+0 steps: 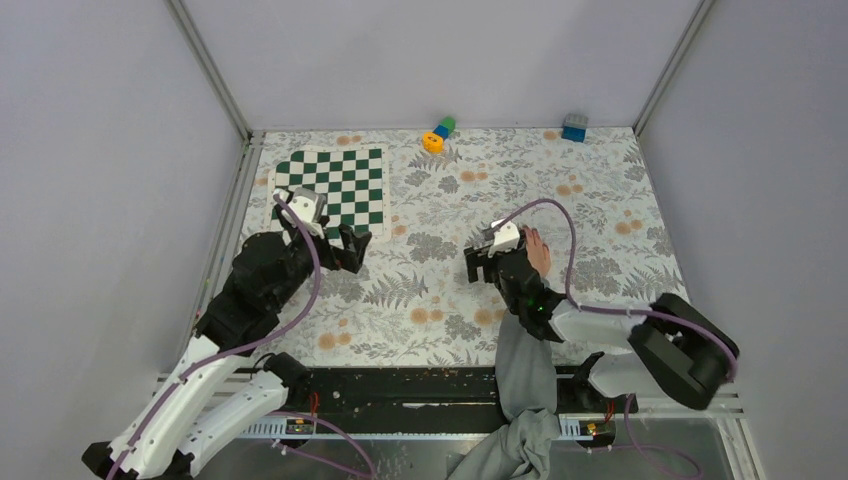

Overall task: Paint the nails
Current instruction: Reset both arms

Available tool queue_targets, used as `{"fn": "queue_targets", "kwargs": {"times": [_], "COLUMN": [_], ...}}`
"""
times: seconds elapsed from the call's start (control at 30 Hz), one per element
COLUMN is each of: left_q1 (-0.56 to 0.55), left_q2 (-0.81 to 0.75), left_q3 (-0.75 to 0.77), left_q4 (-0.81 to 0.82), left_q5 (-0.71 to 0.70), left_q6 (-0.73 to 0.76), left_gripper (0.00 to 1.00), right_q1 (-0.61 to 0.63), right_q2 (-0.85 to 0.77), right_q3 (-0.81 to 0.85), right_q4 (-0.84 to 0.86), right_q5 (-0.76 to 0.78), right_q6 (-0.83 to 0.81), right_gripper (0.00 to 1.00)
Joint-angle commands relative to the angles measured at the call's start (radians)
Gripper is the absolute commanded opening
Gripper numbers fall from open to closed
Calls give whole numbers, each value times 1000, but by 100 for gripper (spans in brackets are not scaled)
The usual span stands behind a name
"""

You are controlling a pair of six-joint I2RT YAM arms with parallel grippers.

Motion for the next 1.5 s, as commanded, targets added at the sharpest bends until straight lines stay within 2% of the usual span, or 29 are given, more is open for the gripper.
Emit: {"fn": "queue_targets", "kwargs": {"times": [0.0, 0.17, 0.37, 0.5, 0.63, 0.83, 1.0, 1.2, 1.47], "left_q1": [27, 95, 229, 339, 424, 447, 447, 447, 447], "left_q2": [-29, -37, -66, -72, -98, -149, -234, -338, -338], "left_q3": [3, 14, -30, -46, -56, -58, -57, -93, -97], "left_q4": [7, -51, -116, -146, -145, -125, -91, -43, -39], "left_q5": [-50, -79, -73, -17, -19, -58, -51, -45, -32], "left_q6": [16, -9, -62, -99, -106, -84, -82, -70, -72], "left_gripper": [99, 99, 99, 99, 99, 99, 99, 99, 99], "right_q1": [-7, -57, -215, -378, -533, -645, -647, -647, -647], "right_q2": [-171, -363, -563, -606, -623, -702, -866, -1108, -1146], "right_q3": [43, 111, 135, 176, 239, 332, 348, 223, 201], "right_q4": [-210, -549, -779, -936, -1058, -1191, -1196, -1042, -1033], "right_q5": [-13, -32, -159, -272, -351, -363, -262, -184, -184], "right_q6": [62, 151, 221, 247, 274, 288, 231, 193, 184], "right_gripper": [90, 91, 94, 95, 94, 94, 94, 92, 92]}}
